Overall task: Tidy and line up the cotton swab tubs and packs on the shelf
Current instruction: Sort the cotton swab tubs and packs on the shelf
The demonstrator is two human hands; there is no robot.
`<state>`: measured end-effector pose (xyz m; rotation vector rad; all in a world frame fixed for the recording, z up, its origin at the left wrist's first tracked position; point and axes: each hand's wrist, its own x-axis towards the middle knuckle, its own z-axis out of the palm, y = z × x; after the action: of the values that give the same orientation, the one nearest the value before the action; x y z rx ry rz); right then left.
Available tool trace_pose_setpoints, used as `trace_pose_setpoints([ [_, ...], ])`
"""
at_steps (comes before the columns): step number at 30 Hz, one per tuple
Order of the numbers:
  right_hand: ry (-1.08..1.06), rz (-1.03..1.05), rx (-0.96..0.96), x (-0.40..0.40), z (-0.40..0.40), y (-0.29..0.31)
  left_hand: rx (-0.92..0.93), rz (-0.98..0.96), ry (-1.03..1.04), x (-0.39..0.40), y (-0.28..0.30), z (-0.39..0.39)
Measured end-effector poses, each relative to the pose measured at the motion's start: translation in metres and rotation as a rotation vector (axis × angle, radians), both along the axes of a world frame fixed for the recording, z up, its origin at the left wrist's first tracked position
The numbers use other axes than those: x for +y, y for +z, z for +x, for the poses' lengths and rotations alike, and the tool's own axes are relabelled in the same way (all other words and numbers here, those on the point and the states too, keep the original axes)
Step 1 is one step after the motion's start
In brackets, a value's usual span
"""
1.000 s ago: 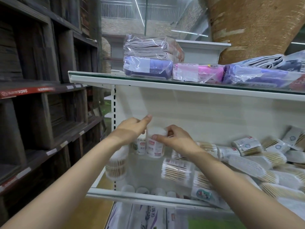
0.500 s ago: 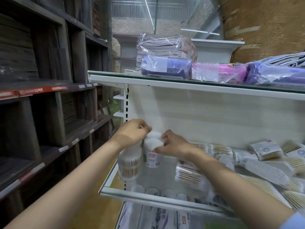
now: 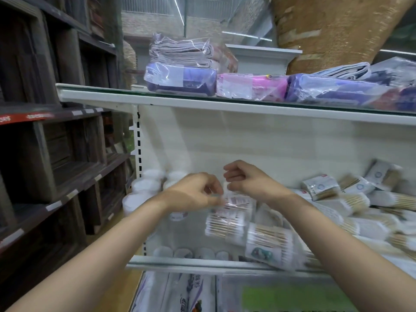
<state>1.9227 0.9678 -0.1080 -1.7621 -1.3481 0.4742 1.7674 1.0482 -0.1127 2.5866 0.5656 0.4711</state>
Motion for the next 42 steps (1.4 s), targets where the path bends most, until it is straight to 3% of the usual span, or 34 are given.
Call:
trace_pose_setpoints([
  [4,-0.009,0.038,0.034,-0.015,0.010,-0.002,0.261,0.098,-0.155,-0.010,-0.009,0.010],
  [7,-0.016,0.043,0.046,-0.024,0.015,-0.005,0.285,0.171,-0.142,-0.015,-0.015,0.018],
  [11,-0.018,0.071,0.052,-0.033,0.021,-0.006,0.118,0.030,-0.095,-0.009,-0.018,0.015],
  [17,0.029,0.163,0.188,-0.048,0.022,-0.004,-0.393,-0.419,0.104,-0.013,-0.010,0.005],
  [24,0.100,0.173,0.336,-0.054,0.010,-0.008,-0.564,-0.899,0.111,-0.040,-0.004,0.013],
  [35,0.186,0.090,0.579,-0.061,0.004,-0.014,-0.492,-0.948,0.289,-0.060,-0.008,0.018],
  [42,0.307,0.131,0.719,-0.058,0.005,-0.015,-0.724,-1.004,0.080,-0.061,-0.018,0.003],
])
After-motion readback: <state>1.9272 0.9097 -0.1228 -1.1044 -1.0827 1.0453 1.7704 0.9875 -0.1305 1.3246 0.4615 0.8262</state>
